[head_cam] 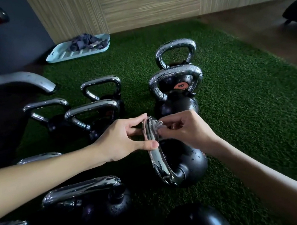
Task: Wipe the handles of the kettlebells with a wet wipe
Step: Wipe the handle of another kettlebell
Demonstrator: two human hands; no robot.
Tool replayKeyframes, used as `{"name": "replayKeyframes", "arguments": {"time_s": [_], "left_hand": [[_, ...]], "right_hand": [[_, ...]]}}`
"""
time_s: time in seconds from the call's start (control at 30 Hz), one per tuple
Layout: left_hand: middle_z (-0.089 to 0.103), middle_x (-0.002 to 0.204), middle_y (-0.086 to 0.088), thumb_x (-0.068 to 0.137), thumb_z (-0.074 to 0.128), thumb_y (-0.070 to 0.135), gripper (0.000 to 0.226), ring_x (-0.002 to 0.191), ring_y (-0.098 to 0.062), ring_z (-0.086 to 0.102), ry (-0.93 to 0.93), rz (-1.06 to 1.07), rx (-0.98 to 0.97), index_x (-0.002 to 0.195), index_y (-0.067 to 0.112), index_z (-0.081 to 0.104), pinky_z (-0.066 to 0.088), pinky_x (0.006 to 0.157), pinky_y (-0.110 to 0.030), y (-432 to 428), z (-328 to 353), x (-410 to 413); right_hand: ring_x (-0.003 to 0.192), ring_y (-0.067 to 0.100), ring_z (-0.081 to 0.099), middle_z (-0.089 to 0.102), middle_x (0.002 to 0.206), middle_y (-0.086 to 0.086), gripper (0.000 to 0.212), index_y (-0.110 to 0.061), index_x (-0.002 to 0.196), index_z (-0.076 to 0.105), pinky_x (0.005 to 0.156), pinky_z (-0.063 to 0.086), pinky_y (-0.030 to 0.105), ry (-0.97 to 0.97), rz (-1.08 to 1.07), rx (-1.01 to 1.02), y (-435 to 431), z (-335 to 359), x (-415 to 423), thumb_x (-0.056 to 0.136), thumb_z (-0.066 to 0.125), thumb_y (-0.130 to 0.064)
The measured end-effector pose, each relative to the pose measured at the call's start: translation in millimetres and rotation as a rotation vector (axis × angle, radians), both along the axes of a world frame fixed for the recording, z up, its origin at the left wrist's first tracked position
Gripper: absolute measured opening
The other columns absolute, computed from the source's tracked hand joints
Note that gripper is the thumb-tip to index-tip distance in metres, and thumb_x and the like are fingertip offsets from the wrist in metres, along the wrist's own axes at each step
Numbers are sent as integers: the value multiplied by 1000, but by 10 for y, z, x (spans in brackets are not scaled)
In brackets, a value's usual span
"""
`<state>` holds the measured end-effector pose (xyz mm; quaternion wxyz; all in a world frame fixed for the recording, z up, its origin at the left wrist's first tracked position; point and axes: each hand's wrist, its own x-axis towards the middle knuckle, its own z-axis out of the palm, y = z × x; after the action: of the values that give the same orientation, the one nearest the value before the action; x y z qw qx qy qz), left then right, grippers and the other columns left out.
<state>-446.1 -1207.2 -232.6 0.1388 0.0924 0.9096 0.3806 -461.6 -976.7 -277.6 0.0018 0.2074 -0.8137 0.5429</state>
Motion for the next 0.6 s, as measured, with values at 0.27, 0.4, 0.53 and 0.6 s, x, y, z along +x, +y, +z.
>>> {"name": "replayKeyframes", "arguments": {"time_s": [0.27, 0.4, 0.53, 0.6], "left_hand": [[70, 114, 31, 60, 88, 58, 103, 120, 15, 55, -28, -8, 15, 151, 43, 42, 36, 117, -32, -143, -74, 2], [70, 111, 31, 63, 86, 57, 101, 119, 15, 55, -6, -21, 13, 151, 42, 40, 39, 102, -18, -140, -87, -2], [69, 114, 32, 61, 84, 62, 100, 109, 16, 59, -5, -34, 3, 150, 46, 40, 38, 96, -14, -165, -110, -14], [69, 110, 33, 61, 83, 61, 101, 113, 13, 58, -6, -34, 15, 150, 45, 40, 36, 96, -13, -164, -129, -27]], "right_hand": [[50, -3, 51, 69, 68, -24, 16, -27, 99, 82, 52, 32, 10, 2, -153, 14, -197, 57, -11, 84, 81, -31], [54, -3, 50, 75, 75, -14, 9, -25, 96, 82, 53, 35, 14, -51, 75, -41, -63, 83, 275, 87, 80, -24], [57, 4, 55, 74, 76, -12, 7, -28, 90, 81, 55, 39, 24, -85, 262, 25, 91, 127, 493, 85, 83, -24], [55, -1, 51, 72, 72, -16, 9, -25, 90, 82, 53, 33, 17, -27, 211, 25, 55, 141, 474, 82, 85, -23]]}}
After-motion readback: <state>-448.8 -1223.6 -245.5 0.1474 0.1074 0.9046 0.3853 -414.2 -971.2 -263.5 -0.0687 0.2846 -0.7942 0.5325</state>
